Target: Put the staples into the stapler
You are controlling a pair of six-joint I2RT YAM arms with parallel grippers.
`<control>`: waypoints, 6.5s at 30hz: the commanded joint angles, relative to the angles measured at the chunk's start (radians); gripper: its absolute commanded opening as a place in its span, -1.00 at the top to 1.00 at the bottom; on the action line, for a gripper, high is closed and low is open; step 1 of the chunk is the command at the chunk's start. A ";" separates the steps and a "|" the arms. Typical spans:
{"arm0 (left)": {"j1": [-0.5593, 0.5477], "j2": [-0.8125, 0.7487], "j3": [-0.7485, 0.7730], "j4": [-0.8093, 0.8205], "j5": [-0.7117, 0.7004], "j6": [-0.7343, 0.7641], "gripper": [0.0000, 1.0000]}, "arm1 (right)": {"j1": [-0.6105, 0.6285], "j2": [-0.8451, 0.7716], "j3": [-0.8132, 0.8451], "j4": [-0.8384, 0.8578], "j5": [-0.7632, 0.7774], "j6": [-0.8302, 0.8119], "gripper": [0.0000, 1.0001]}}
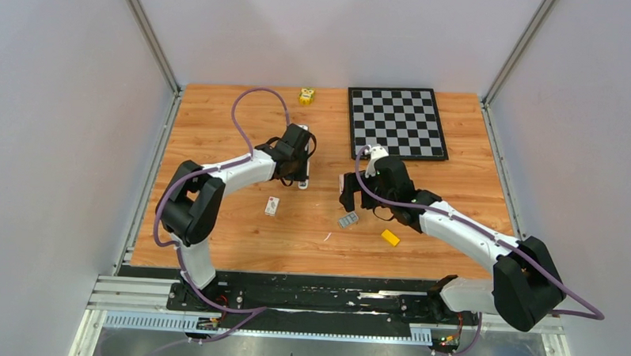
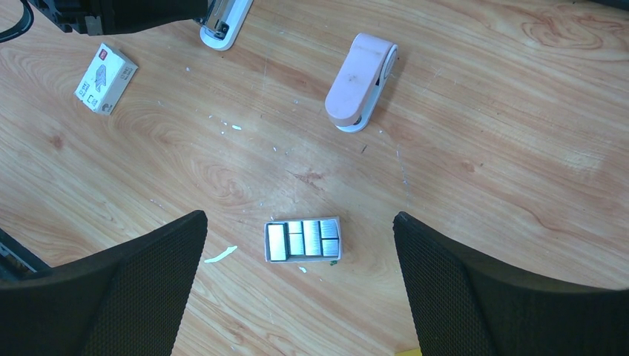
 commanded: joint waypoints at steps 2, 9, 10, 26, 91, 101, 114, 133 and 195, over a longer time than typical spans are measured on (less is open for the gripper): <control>-0.006 0.018 0.029 -0.007 -0.020 0.003 0.64 | -0.014 -0.005 -0.004 -0.019 0.005 -0.018 -0.99; -0.010 0.024 0.031 -0.008 -0.024 0.003 0.64 | -0.014 -0.009 -0.006 -0.016 0.003 -0.015 -0.99; -0.009 0.026 0.033 -0.012 -0.030 0.006 0.64 | -0.014 -0.008 -0.006 -0.016 0.004 -0.017 -0.99; -0.011 0.026 0.044 -0.058 -0.116 0.047 0.65 | -0.014 -0.014 -0.012 -0.014 0.001 -0.011 -0.99; -0.028 0.041 0.076 -0.055 -0.080 0.059 0.65 | -0.014 -0.024 -0.009 -0.031 0.006 -0.025 -0.99; -0.028 0.056 0.079 -0.054 -0.084 0.057 0.65 | -0.014 -0.021 -0.009 -0.033 0.008 -0.029 -0.99; -0.027 0.060 0.074 -0.051 -0.083 0.061 0.65 | -0.014 -0.021 -0.009 -0.035 0.010 -0.032 -0.99; -0.028 0.080 0.072 -0.055 -0.089 0.070 0.56 | -0.014 -0.024 -0.002 -0.039 0.013 -0.038 -0.99; -0.027 0.042 -0.008 0.038 -0.070 0.143 0.55 | -0.014 -0.041 0.017 -0.071 0.032 -0.002 -1.00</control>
